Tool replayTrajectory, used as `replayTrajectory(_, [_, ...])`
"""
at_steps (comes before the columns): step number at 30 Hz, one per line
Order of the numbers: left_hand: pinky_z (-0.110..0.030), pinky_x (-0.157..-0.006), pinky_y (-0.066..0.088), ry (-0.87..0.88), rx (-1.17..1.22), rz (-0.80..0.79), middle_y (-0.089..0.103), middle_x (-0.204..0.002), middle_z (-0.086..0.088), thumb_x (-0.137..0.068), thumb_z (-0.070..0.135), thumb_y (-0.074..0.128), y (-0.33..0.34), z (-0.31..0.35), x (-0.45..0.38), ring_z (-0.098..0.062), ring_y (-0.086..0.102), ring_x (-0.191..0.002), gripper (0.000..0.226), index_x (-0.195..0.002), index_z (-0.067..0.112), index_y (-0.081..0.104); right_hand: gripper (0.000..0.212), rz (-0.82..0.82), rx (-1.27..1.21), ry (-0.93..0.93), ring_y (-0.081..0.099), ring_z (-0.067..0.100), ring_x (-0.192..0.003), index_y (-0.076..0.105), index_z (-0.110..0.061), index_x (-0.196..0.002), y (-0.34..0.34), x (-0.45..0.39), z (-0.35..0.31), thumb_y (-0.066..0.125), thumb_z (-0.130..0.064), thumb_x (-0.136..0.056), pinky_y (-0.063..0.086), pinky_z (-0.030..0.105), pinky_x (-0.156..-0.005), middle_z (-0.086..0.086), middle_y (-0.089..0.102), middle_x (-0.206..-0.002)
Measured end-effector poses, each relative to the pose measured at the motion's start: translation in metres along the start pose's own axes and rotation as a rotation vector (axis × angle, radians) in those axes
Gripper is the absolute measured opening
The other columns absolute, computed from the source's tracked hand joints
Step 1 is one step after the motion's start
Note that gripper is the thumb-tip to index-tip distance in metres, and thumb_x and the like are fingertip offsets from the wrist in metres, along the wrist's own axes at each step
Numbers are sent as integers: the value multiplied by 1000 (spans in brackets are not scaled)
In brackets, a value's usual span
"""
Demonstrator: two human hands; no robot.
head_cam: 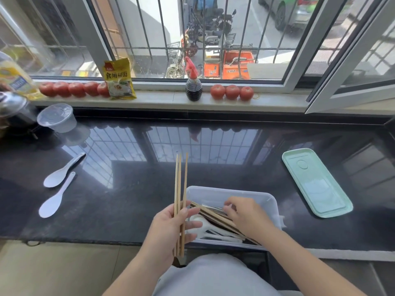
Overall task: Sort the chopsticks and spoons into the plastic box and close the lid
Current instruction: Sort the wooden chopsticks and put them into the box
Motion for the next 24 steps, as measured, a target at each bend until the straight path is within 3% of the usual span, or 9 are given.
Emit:
replayTrajectory(4, [-30,-57,59,-21,-49,-164,78,-107,-12,-105,13,52,27,0,5,-22,74,-75,23,-120,3,65,17,-40,-684,24,58,7,-63,72,-18,-89,-16,30,-40,61,-26,-99,51,30,-66,-10,67,-70])
replayTrajectory(8, [-28,-58,57,-41,-175,-329,77,-112,-12,-107,14,49,51,-7,14,-22,71,-74,25,-121,5,67,28,-77,-906,-12,65,8,-68,70,-18,-71,-19,49,-74,62,-14,-98,52,21,-68,-2,72,-72])
replayTrajectory(10, [-32,-61,59,-50,-158,-288,77,-111,-12,-107,16,48,47,-8,11,-24,73,-80,25,-119,7,68,26,25,-1008,36,65,12,-68,69,-14,-75,-31,45,-64,61,-16,-100,52,21,-65,-1,70,-70])
replayTrajectory(12, [-33,-55,56,-27,-127,-126,78,-100,-10,-108,17,48,26,-8,2,-24,71,-72,24,-116,9,68,24,257,-1102,81,63,15,-67,67,-9,-83,-56,40,-34,57,-17,-103,52,25,-61,2,67,-70])
replayTrajectory(15, [-22,-39,30,27,-77,72,54,-65,-5,-108,19,47,-8,-5,-6,-13,37,-43,24,-117,11,68,25,432,-570,-84,58,18,-65,61,-19,-80,-93,33,-12,54,-26,-103,50,33,-63,-1,63,-69])
replayTrajectory(17, [-21,-37,20,19,-56,116,38,-61,0,-109,23,45,-19,-3,-6,-9,23,-43,25,-116,14,68,25,171,20,-173,55,18,-75,54,-24,-80,-64,17,-17,51,-36,-101,49,38,-70,-7,59,-75])
replayTrajectory(19, [-22,-36,20,-4,-32,147,39,-59,0,-108,21,45,-24,-3,-6,-10,23,-42,24,-115,16,67,26,-148,419,-205,54,22,-81,51,-24,-79,-11,9,-11,48,-38,-101,45,38,-68,-5,60,-82])
replayTrajectory(21, [-21,-35,20,-23,22,154,46,-59,-2,-106,14,43,-23,-5,-6,-11,26,-42,25,-117,15,66,25,-234,568,-268,55,29,-83,56,-17,-83,21,4,-12,49,-33,-101,38,37,-64,5,63,-87])
replayTrajectory(24, [-20,-37,20,-13,62,156,51,-61,-3,-106,9,38,-20,-6,-6,-12,29,-42,27,-118,11,62,24,-153,638,-280,64,34,-85,65,-10,-92,33,-10,-20,48,-24,-99,40,36,-64,11,68,-91])
Point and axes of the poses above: each hand's wrist, its own x-axis away from the middle knuckle, its own y-axis out of the palm, z = x × y, the point moved 9 cm from there along -x, towards the middle knuckle
